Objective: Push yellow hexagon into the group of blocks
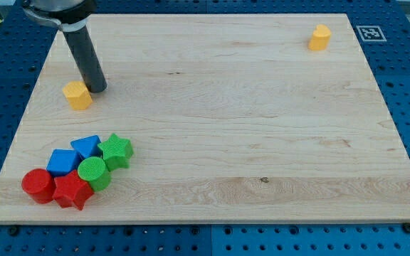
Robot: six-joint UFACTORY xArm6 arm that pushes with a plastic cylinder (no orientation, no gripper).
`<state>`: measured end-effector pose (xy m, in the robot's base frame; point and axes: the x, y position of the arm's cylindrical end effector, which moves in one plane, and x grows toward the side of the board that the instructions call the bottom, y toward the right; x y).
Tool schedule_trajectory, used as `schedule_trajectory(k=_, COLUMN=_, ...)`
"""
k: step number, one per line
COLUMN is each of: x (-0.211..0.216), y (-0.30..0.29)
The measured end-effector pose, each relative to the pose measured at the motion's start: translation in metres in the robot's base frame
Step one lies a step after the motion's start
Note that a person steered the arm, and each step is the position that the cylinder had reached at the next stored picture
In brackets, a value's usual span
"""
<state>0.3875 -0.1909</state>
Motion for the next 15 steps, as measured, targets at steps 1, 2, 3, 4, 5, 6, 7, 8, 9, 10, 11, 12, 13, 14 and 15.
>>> schedule_trajectory(k=1, x=-0.017, y=-0.017)
schedule_trajectory(k=2, x=0.006, y=-0.042)
schedule_trajectory(k=3, x=0.039, y=-0.045)
schedule_trajectory(k=4, x=0.071, y=-0.045)
schedule_trajectory(k=5, x=0.054, y=-0.056)
schedule_trajectory(k=6, x=0.02, y=-0.056)
schedule_trajectory(k=7, x=0.022, y=-0.039)
schedule_trajectory(k=8, x=0.046, y=-0.037)
schedule_trajectory(k=9, x=0.073, y=-0.037)
schedule_trajectory(k=10, x=0.079, y=-0.04)
schedule_trajectory(k=11, x=0.045, y=-0.038)
schedule_trajectory(k=12, x=0.049, y=-0.009)
schedule_trajectory(k=13, x=0.06, y=0.007)
schedule_trajectory(k=14, x=0.077, y=-0.018)
schedule_trajectory(k=15, x=0.097, y=-0.034)
